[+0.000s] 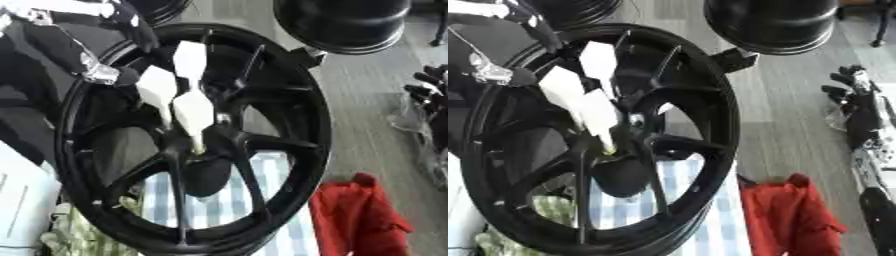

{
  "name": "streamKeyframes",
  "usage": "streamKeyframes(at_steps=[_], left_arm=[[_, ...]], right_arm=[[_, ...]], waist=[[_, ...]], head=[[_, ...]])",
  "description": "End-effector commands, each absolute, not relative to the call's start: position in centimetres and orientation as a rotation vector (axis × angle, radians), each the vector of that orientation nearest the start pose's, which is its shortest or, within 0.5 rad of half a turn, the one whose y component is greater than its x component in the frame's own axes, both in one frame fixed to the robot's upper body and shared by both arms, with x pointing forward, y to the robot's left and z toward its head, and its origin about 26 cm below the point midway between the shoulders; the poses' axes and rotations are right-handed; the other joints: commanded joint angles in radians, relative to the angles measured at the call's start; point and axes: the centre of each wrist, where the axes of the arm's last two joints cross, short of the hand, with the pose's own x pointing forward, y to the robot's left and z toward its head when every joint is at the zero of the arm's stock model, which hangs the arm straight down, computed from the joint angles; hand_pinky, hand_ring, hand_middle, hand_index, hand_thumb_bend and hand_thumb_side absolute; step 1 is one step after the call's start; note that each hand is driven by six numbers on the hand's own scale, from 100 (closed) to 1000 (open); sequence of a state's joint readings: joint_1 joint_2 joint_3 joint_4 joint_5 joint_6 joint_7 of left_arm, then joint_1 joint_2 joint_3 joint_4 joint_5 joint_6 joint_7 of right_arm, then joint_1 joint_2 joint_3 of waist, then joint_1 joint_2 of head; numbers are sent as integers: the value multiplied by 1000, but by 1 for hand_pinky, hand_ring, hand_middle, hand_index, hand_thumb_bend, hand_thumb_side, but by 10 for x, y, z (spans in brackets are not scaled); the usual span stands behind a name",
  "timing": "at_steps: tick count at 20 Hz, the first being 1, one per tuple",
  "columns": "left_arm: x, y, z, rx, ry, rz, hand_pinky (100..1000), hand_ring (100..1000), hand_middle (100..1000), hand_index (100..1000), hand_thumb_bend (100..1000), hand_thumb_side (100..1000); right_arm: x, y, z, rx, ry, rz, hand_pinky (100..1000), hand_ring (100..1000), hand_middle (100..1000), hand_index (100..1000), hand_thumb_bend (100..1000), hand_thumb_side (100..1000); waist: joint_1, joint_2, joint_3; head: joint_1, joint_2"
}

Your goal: Pull the pin out of the wheel hub.

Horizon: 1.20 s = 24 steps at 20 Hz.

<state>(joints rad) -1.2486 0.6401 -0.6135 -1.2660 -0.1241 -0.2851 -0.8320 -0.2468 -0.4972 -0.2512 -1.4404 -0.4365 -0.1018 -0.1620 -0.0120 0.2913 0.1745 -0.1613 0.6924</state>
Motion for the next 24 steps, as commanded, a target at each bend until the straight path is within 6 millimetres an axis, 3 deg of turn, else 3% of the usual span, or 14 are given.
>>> streamKeyframes(at_steps=[1, 6, 12, 24], left_arm=[[431, 174, 352, -338, 1900, 2907, 843, 800, 717, 860, 353, 636], [433, 173, 350, -344, 1880, 2911, 850, 809, 727, 862, 375, 660], [432, 172, 351, -391, 1831, 2897, 870, 826, 743, 865, 367, 430], [427, 169, 349, -394, 1754, 2881, 868, 830, 743, 864, 364, 452]], right_arm=[[328, -426, 119, -313, -1908, -277, 898, 702, 736, 805, 100, 763], [328, -426, 118, -312, -1903, -276, 897, 699, 734, 804, 100, 769], [329, -425, 118, -309, -1901, -270, 897, 695, 729, 803, 100, 770], [329, -425, 117, -307, -1894, -261, 896, 692, 732, 802, 100, 772]], waist=[[1, -22, -1], [0, -20, -1], [1, -21, -2], [4, -20, -4]], head=[[-3, 2], [-4, -1], [-3, -9], [-1, -13]])
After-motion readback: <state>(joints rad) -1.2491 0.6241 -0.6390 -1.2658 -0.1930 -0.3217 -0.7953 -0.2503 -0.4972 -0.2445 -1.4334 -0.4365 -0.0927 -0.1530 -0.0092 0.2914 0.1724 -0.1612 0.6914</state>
